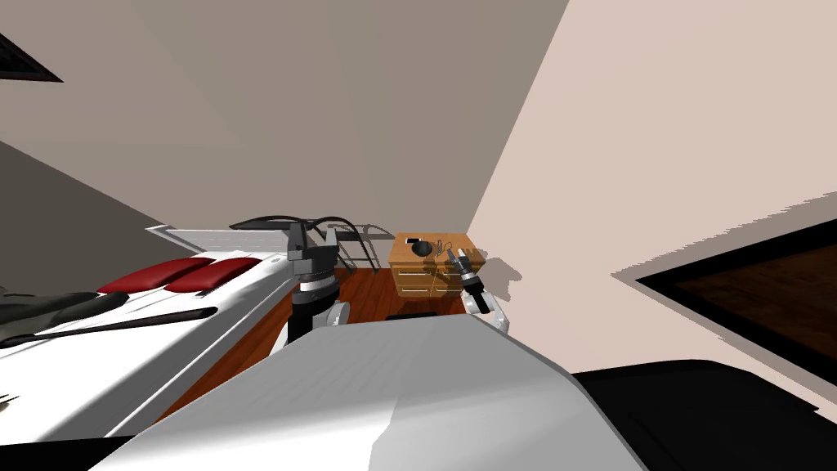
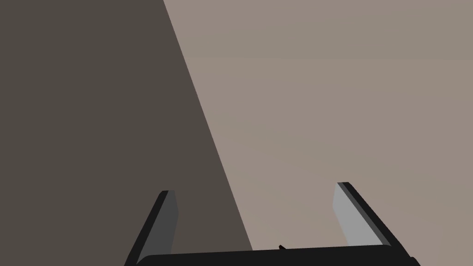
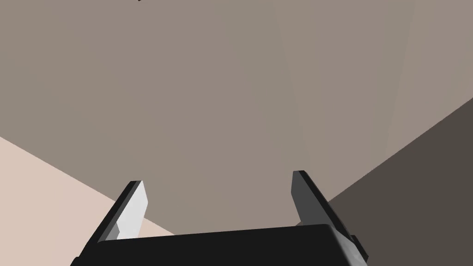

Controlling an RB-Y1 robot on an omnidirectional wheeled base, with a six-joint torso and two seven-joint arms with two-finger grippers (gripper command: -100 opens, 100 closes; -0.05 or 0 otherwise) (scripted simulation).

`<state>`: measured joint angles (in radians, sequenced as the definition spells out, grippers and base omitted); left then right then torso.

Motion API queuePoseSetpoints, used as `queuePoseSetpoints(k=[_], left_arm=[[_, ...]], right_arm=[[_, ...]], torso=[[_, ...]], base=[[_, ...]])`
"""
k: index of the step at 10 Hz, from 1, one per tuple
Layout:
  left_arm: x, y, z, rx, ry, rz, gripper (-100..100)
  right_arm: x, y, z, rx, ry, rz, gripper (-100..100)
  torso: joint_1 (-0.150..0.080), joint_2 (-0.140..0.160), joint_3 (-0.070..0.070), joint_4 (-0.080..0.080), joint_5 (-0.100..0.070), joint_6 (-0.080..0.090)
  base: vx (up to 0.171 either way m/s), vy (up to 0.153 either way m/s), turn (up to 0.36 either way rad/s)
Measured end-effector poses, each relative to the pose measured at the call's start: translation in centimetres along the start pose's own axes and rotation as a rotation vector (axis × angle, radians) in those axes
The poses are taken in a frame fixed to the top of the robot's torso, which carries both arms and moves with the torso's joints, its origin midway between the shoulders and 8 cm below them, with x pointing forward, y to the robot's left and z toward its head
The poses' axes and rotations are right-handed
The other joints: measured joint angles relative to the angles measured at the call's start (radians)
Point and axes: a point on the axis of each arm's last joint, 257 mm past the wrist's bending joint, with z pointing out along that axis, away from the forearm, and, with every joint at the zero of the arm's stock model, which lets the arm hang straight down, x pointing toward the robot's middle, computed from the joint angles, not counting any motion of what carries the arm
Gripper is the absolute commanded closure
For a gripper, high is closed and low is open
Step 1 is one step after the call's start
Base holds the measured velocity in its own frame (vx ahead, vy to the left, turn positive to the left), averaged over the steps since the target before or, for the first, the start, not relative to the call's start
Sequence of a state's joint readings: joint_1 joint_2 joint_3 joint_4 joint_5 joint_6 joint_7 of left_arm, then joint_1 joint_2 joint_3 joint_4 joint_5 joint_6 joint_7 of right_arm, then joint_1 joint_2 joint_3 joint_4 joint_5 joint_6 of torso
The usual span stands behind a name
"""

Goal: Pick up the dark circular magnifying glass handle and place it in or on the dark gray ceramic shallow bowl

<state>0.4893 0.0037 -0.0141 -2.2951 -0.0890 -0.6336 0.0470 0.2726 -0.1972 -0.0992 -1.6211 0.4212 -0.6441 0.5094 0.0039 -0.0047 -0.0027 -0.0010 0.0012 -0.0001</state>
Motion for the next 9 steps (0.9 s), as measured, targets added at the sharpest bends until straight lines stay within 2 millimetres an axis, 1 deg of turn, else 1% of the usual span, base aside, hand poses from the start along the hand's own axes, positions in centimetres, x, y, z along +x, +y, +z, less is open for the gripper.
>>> queuePoseSetpoints(k=[1, 4, 5, 7, 9], left_arm=[[0.0, 0.0, 0.0, 0.000, 0.000, 0.000, 0], [0.0, 0.0, 0.0, 0.000, 0.000, 0.000, 0], [0.0, 0.0, 0.0, 0.000, 0.000, 0.000, 0], [0.0, 0.0, 0.0, 0.000, 0.000, 0.000, 0], [0.0, 0.0, 0.0, 0.000, 0.000, 0.000, 0]], right_arm=[[0.5, -0.4, -0.2, 0.007, 0.011, -0.018, -100], [2.2, -2.7, -0.3, 0.034, 0.058, -0.108, -100], [2.8, -3.5, -0.6, 0.044, 0.075, -0.135, -100], [4.0, -4.4, -0.9, 0.060, 0.102, -0.173, -100], [4.6, -5.4, -1.0, 0.073, 0.126, -0.212, -100]], torso=[[0.000, 0.000, 0.000, 0.000, 0.000, 0.000], [0.002, -0.002, -0.001, 0.000, 0.000, 0.000], [0.002, -0.003, -0.002, -0.001, 0.000, 0.000], [-0.001, -0.001, 0.000, 0.000, 0.000, 0.000], [0.000, -0.001, -0.001, 0.000, 0.000, 0.000]], base=[[0.068, 0.067, -0.078], [0.081, 0.103, -0.074], [0.060, 0.070, -0.044], [0.043, 0.054, -0.050], [0.065, 0.072, -0.043]])
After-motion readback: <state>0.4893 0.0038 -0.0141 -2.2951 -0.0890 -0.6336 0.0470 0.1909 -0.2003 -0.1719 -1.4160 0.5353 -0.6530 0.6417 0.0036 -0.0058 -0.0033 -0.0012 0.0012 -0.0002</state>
